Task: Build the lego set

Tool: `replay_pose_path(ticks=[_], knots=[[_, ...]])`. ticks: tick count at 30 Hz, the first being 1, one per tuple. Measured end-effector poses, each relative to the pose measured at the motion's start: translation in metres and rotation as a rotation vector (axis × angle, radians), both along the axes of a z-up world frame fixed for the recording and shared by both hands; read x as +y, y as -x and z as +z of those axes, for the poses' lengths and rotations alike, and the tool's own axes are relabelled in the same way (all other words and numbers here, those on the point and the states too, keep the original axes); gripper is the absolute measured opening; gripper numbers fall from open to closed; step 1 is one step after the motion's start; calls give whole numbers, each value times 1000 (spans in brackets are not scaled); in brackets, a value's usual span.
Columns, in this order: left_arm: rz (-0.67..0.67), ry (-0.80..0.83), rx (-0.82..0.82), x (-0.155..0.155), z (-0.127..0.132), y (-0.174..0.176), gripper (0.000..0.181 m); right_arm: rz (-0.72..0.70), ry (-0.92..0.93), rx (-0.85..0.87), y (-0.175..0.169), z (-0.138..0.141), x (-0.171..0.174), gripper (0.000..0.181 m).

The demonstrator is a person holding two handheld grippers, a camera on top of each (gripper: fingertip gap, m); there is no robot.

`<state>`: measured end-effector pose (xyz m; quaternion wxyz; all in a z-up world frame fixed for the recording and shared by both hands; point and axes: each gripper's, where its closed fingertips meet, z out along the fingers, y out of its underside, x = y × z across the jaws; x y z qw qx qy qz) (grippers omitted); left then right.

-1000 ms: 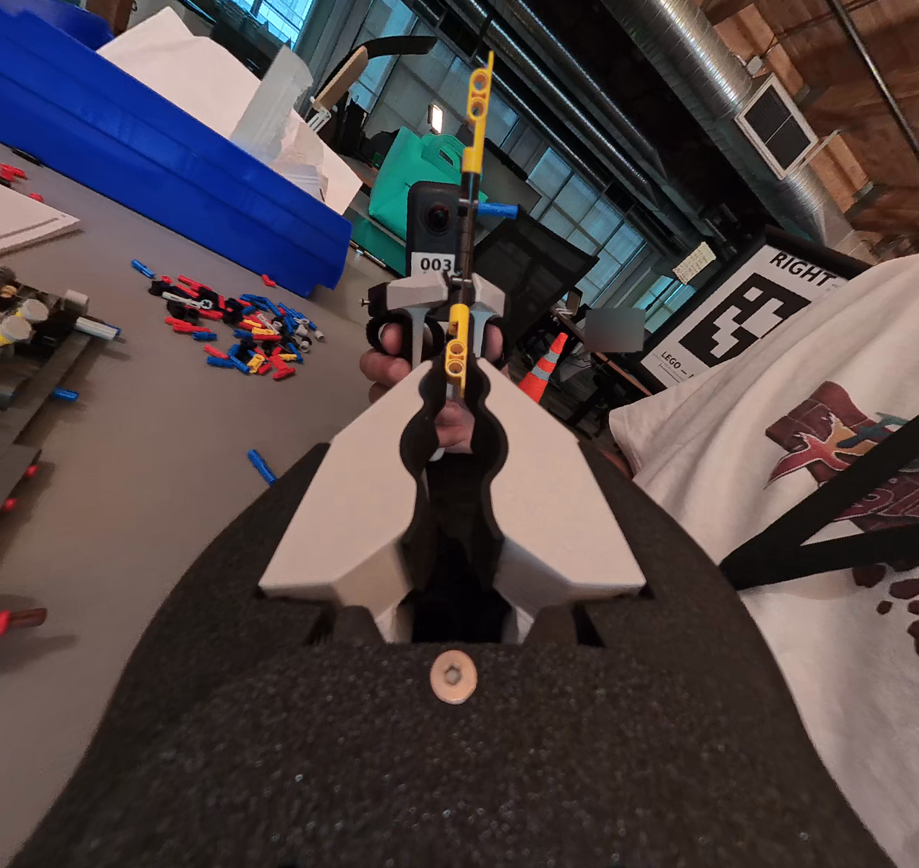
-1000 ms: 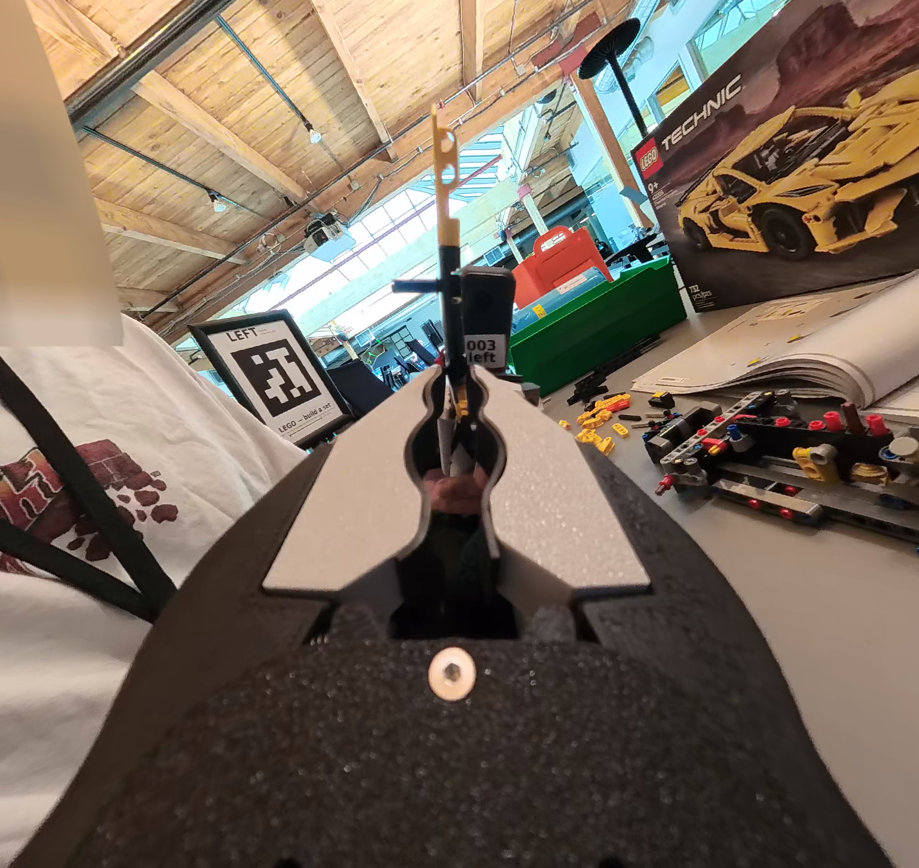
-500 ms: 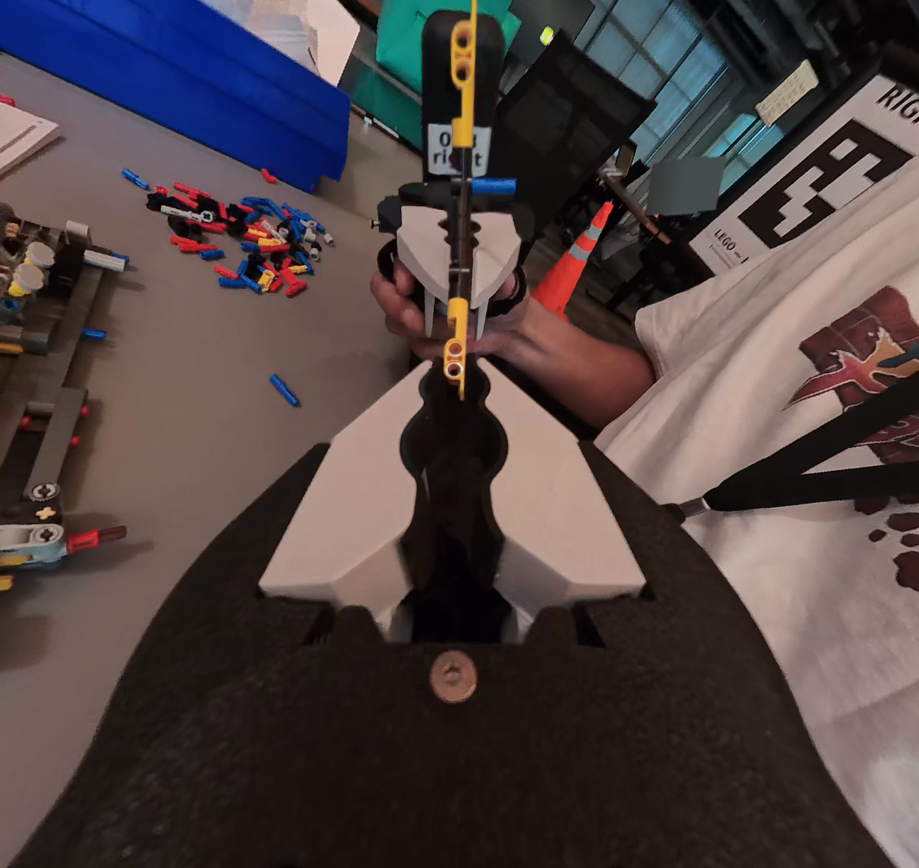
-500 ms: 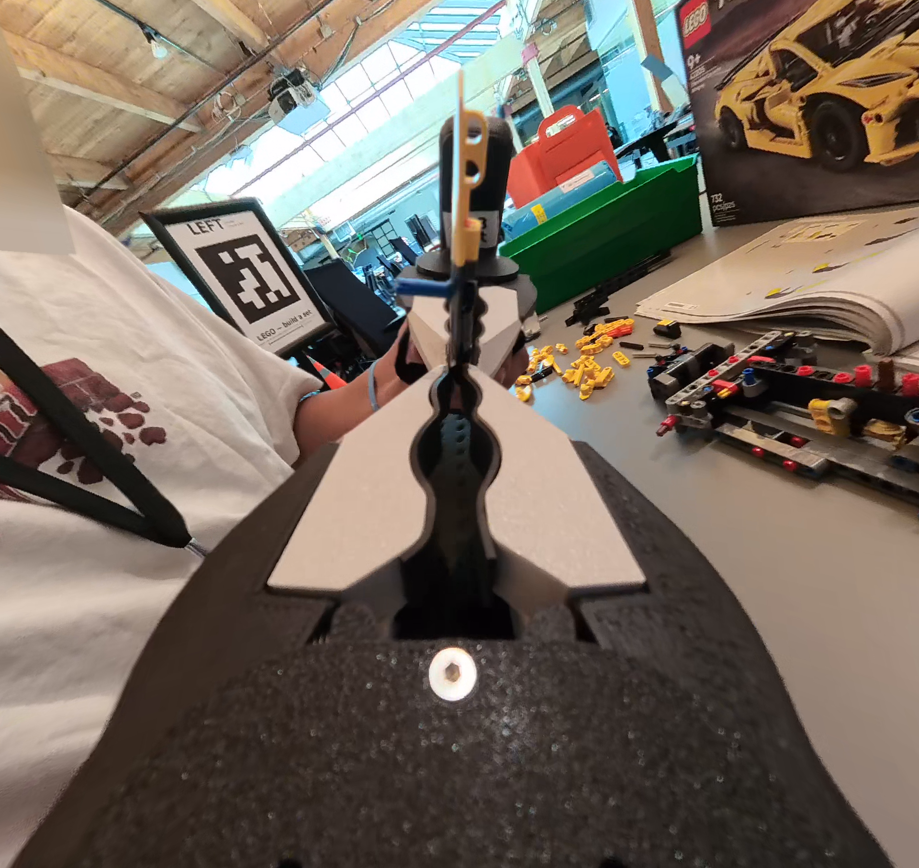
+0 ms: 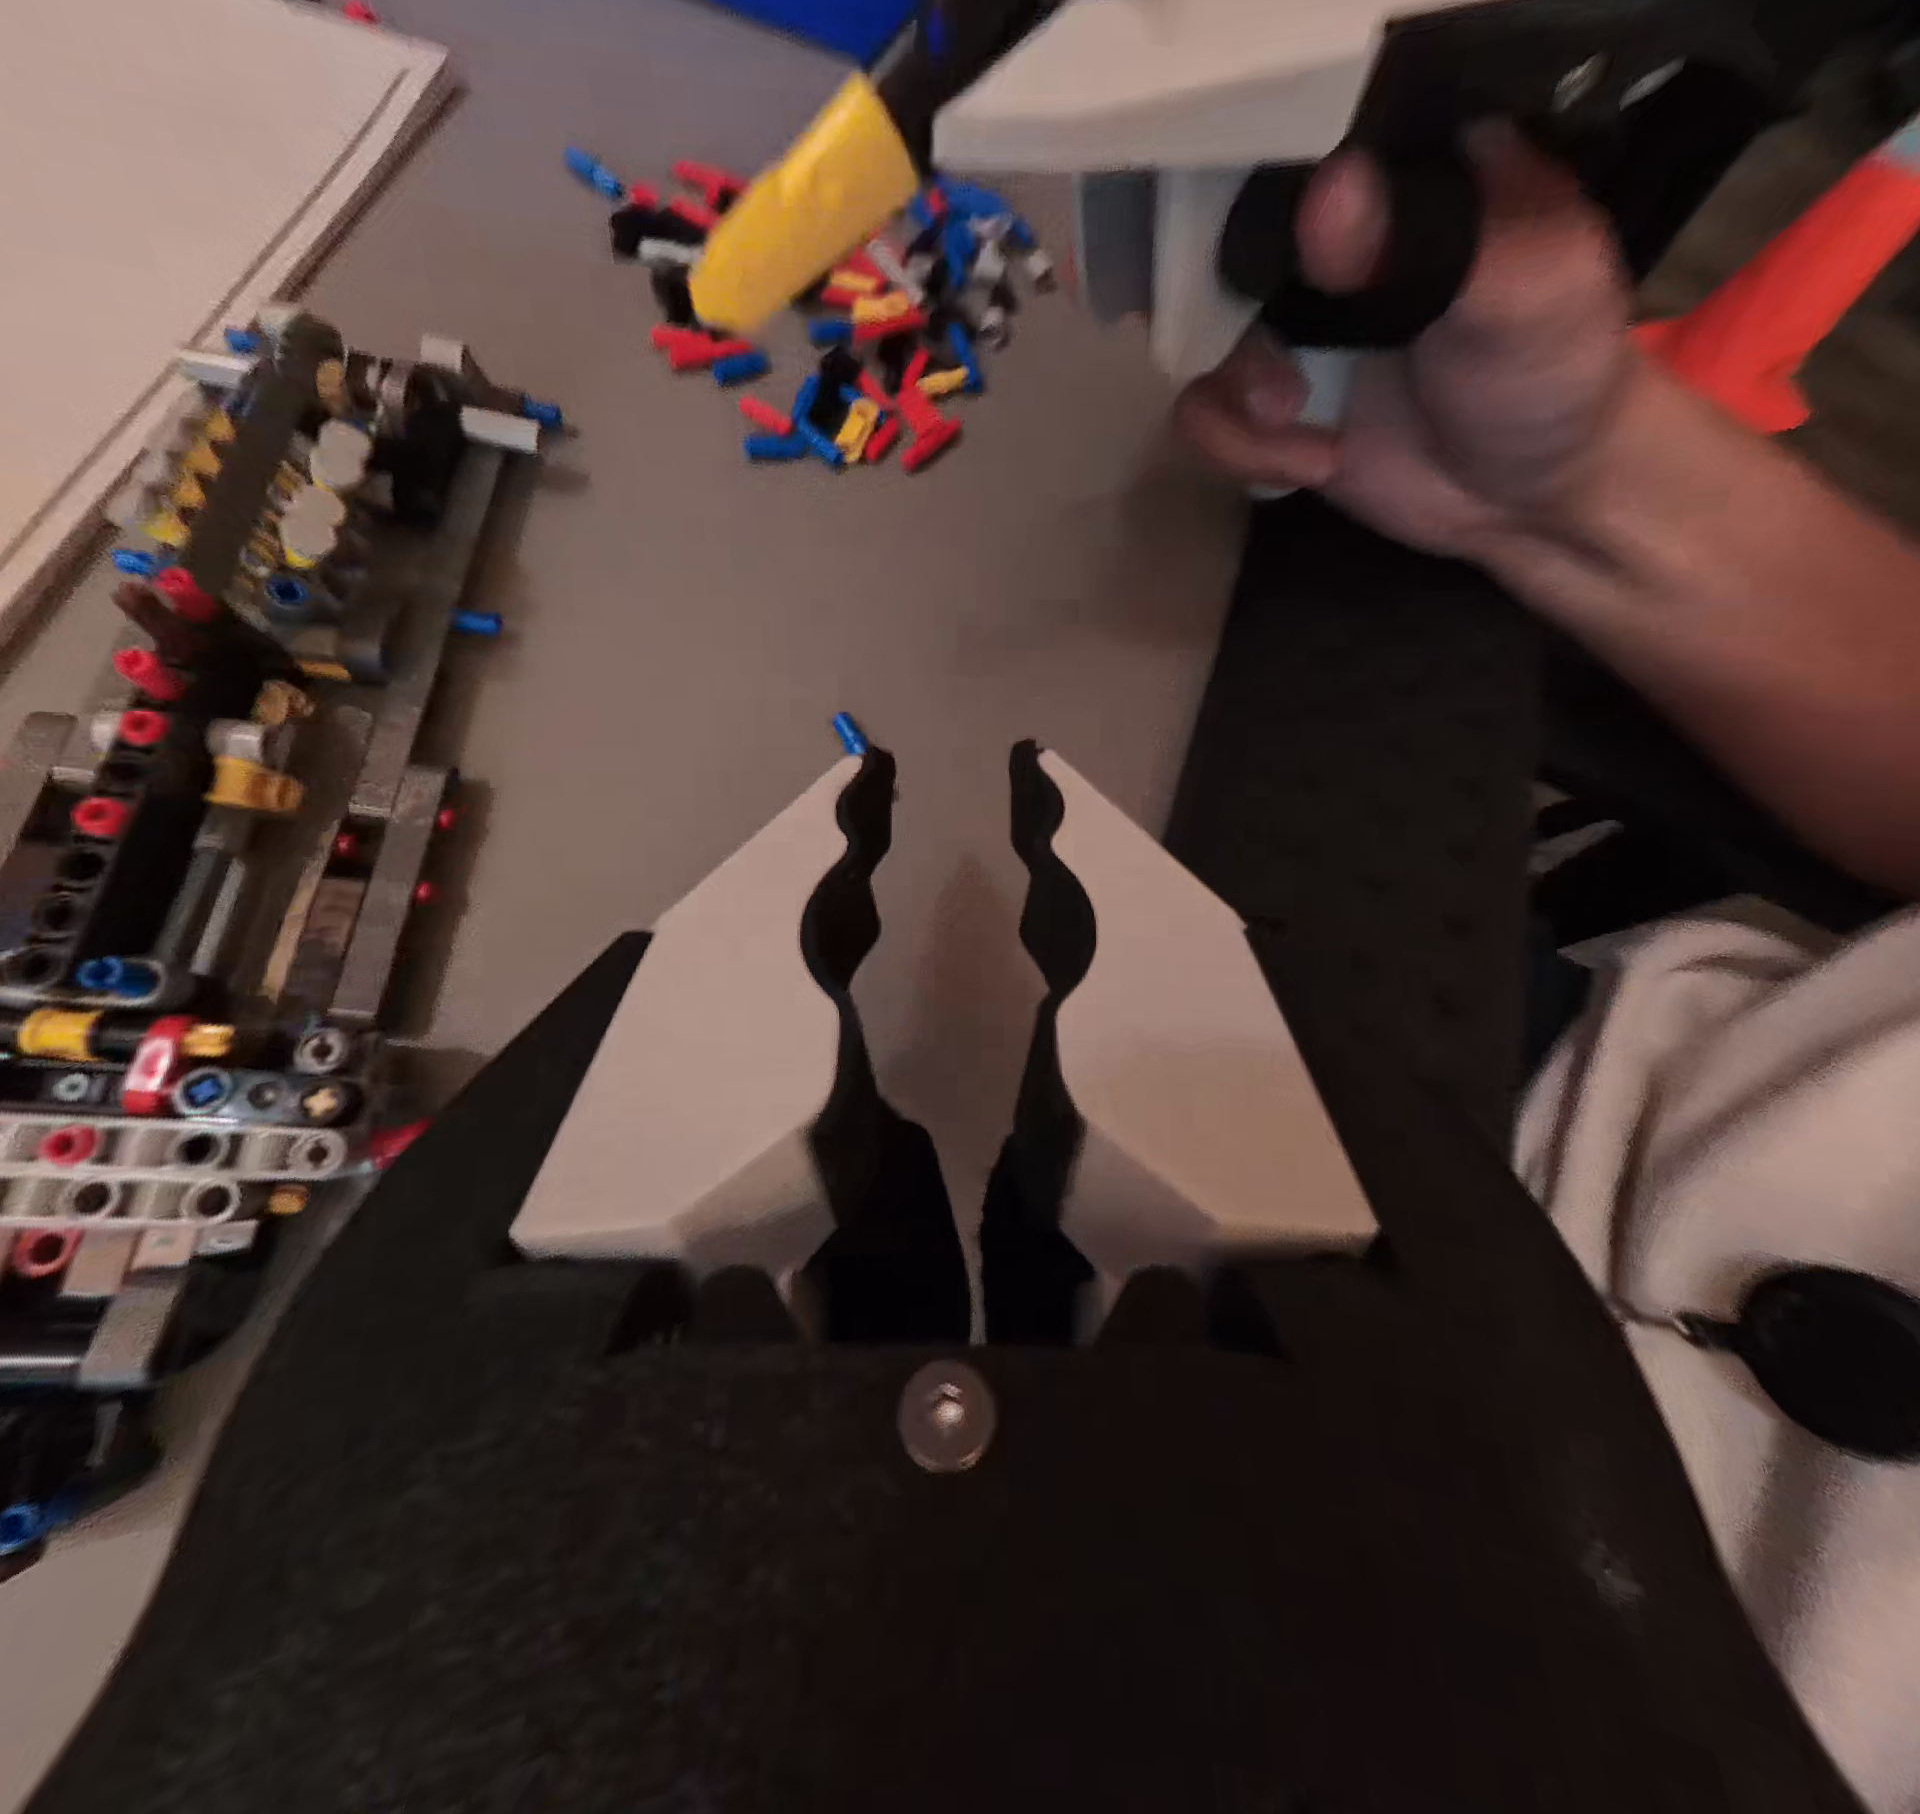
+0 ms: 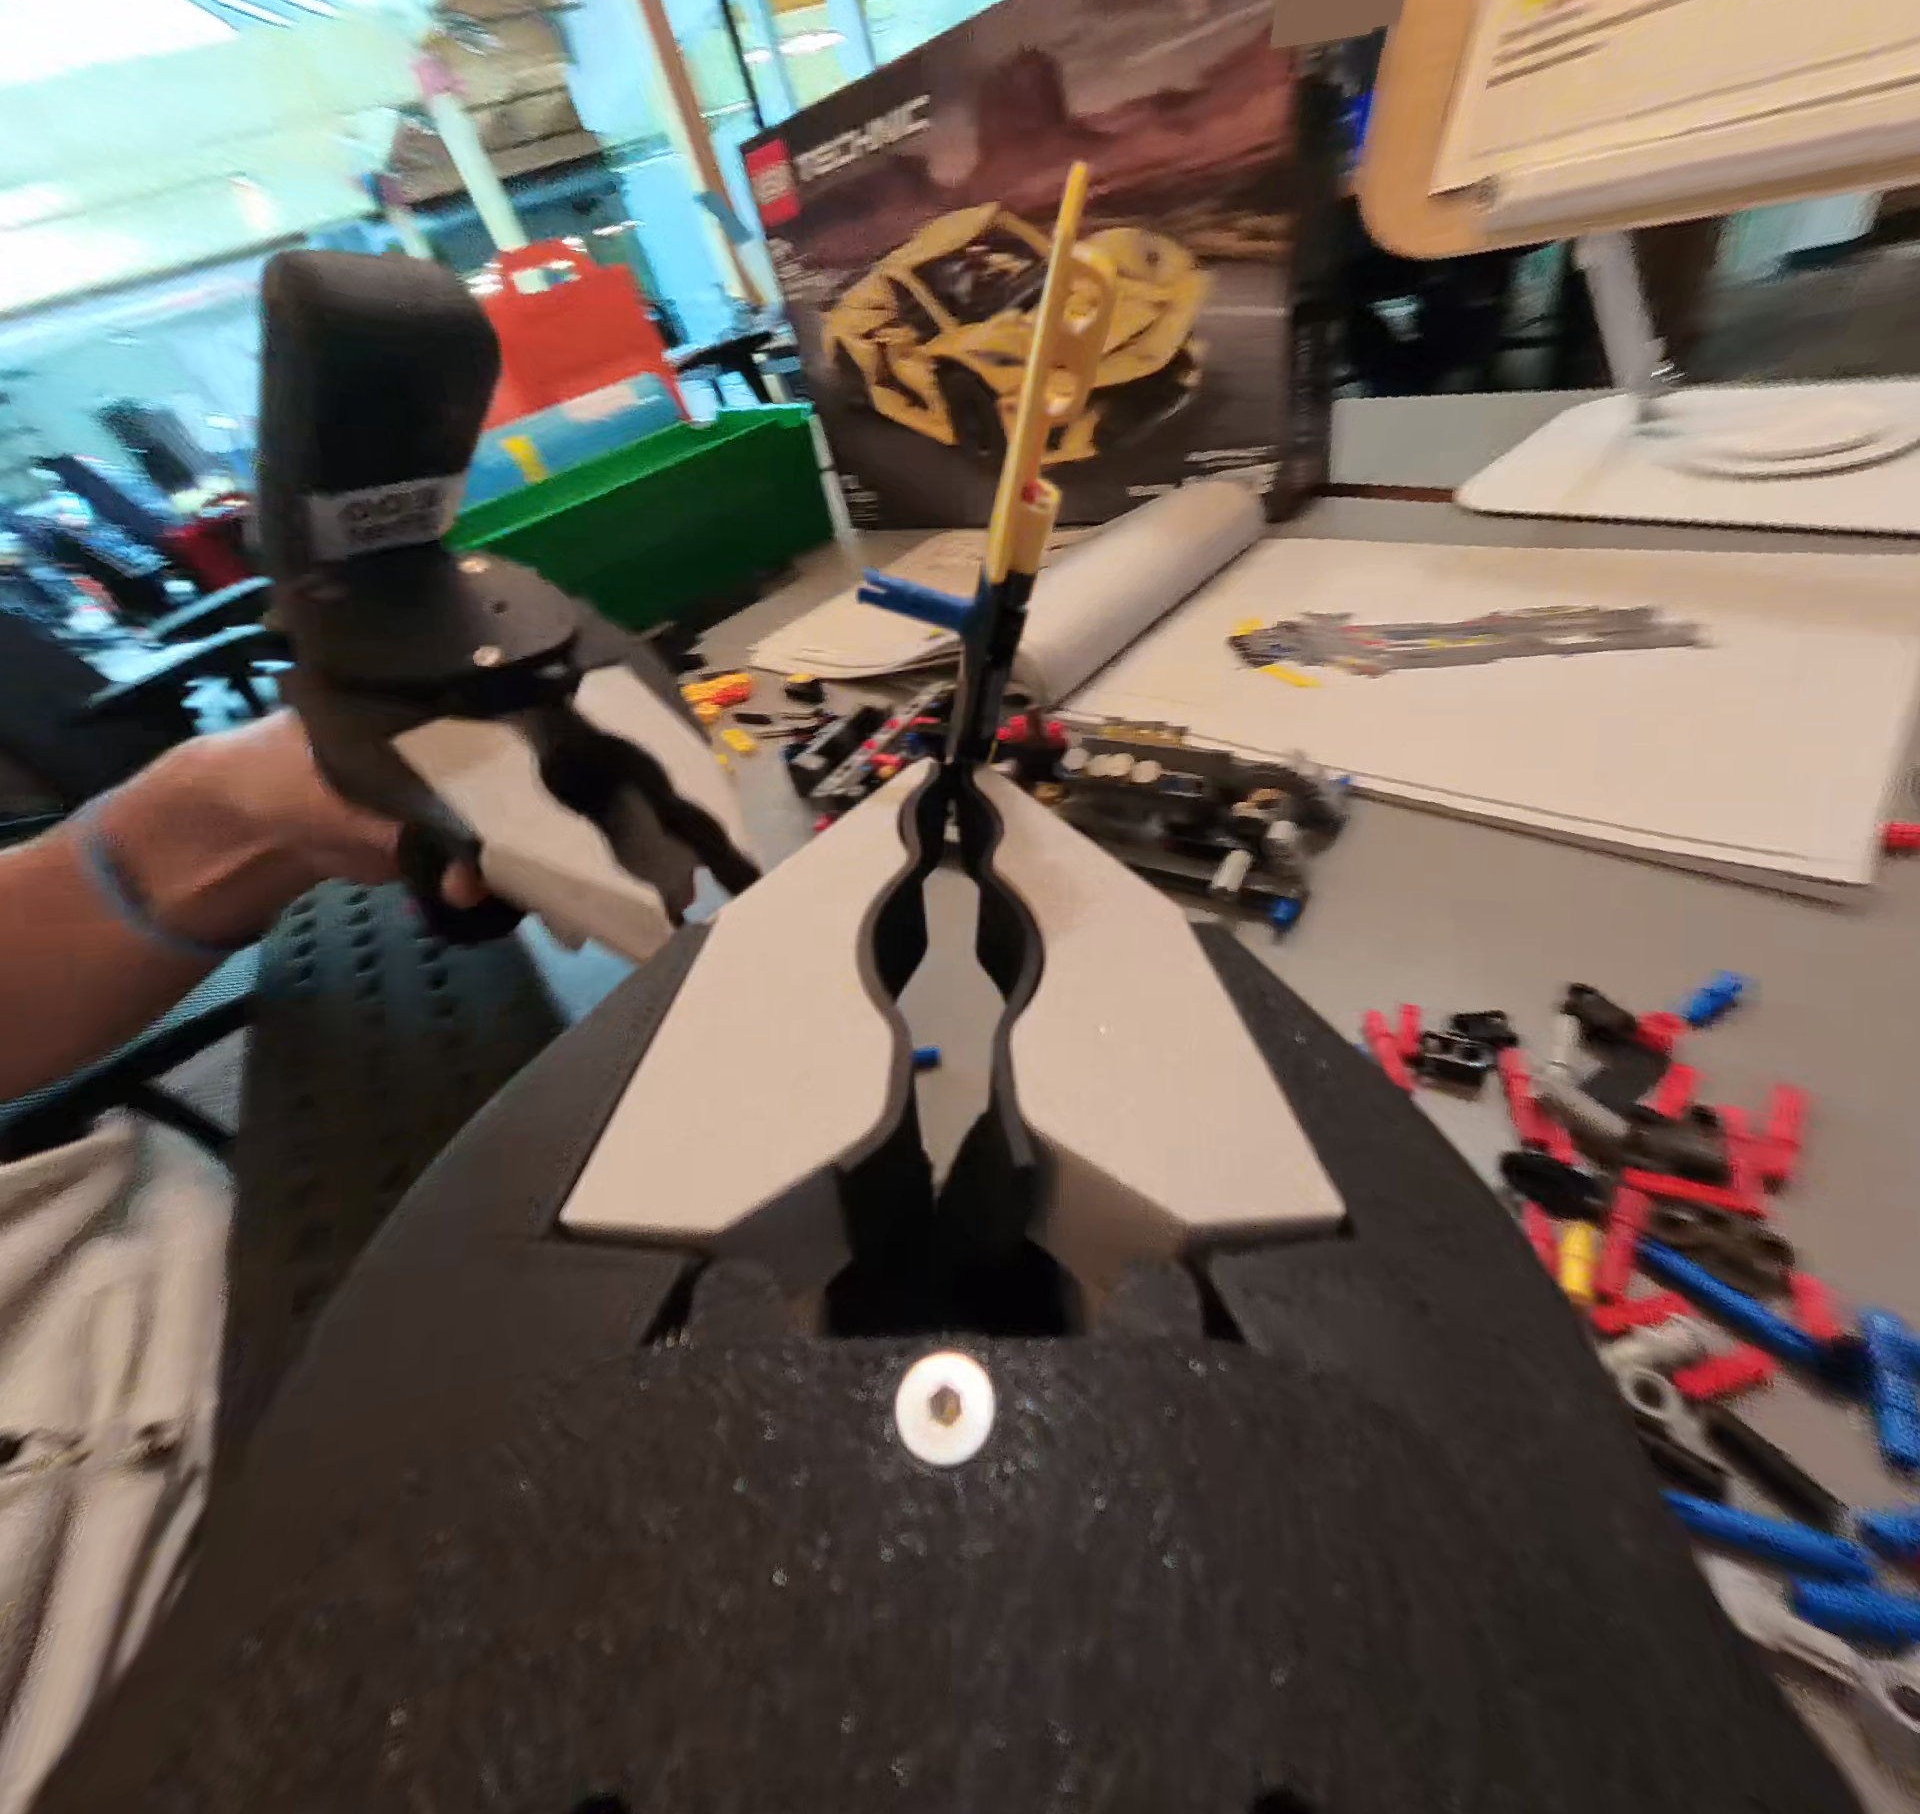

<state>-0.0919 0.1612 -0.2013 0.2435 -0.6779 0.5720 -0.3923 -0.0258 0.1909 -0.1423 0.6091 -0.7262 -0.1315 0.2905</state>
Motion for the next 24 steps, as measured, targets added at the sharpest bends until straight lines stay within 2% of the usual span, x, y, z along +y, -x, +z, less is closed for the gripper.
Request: replay_pose_path(ticks=[2,6,9,14,16,18,24], knots=[[47,-52,62,0,-16,-9,23,-40,-11,-25,-4,0,2,0],[131,-154,141,13,-31,-16,15,-30,-15,-33,-1,-2,0,0],[125,-110,177,9,-39,-17,17,-19,-33,5,-2,3,-4,0],[134,-118,214,12,-46,-17,17,-5,-54,-36,3,3,-7,0],[135,-122,229,12,-49,-16,14,-1,-57,-46,5,2,-8,0],[133,-130,234,13,-50,-16,4,0,-57,-37,4,3,-8,0],[26,-117,264,13,-48,-1,3,-14,-57,40,-4,8,-7,0]])
